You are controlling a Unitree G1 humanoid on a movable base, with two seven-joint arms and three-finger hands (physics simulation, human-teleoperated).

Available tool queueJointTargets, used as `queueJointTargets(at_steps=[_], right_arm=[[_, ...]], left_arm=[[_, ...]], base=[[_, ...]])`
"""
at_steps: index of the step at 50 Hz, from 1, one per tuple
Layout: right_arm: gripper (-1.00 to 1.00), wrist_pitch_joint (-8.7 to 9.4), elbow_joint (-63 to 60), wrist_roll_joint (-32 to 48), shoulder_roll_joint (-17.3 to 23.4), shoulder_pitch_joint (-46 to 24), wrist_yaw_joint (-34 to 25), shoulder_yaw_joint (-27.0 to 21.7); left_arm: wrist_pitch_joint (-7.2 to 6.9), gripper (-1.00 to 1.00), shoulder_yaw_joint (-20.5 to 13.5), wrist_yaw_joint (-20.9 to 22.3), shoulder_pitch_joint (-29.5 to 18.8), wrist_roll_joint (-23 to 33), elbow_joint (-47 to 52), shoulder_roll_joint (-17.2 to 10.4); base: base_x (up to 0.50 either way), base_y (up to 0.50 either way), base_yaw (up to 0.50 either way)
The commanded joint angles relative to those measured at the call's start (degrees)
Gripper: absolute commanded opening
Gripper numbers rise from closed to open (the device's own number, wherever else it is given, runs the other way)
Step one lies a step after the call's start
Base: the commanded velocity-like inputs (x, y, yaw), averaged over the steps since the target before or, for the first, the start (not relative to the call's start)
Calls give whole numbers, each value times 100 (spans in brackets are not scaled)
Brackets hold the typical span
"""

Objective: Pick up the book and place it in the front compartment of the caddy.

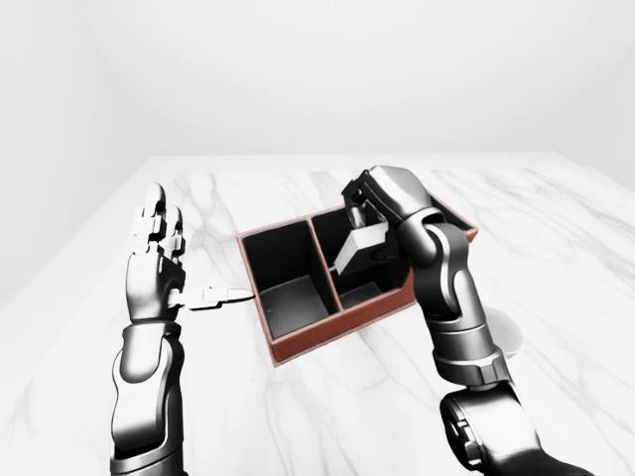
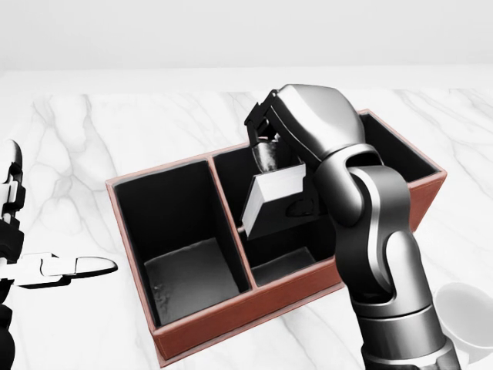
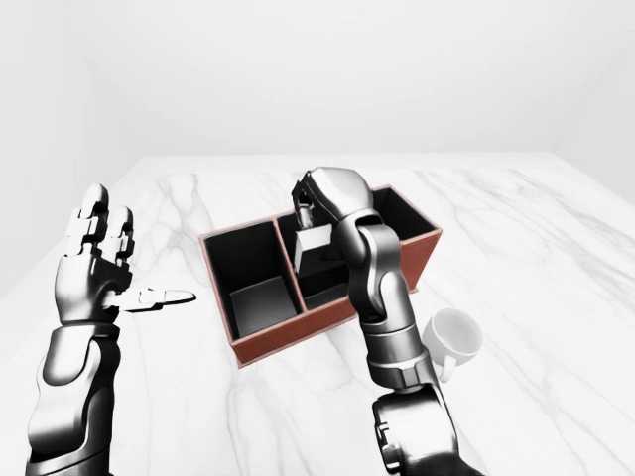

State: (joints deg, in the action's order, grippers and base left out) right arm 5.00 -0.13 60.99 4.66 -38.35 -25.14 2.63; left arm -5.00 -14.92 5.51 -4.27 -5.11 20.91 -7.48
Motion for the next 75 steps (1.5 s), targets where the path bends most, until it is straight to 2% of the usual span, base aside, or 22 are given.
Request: queueJointTargets(at_steps=[1, 50, 63, 75], right_arm=[[-100, 0, 443, 58, 49, -319, 303, -48], [-100, 0, 2563, -80, 76, -1581, 1042, 20], [-100, -398, 3763, -178, 92, -2024, 1690, 53], [-100, -513, 4281, -190, 69, -2228, 1970, 83]], left_arm=[[0, 100, -1, 1, 6, -1, 8, 2], [0, 100, -22, -8, -21, -17, -1, -16], [0, 100, -27, -13, -33, -26, 5, -23], [0, 100, -29, -10, -18, -23, -2, -22]], base=[[0, 0, 0], [0, 0, 0], [0, 0, 0], [0, 0, 0]])
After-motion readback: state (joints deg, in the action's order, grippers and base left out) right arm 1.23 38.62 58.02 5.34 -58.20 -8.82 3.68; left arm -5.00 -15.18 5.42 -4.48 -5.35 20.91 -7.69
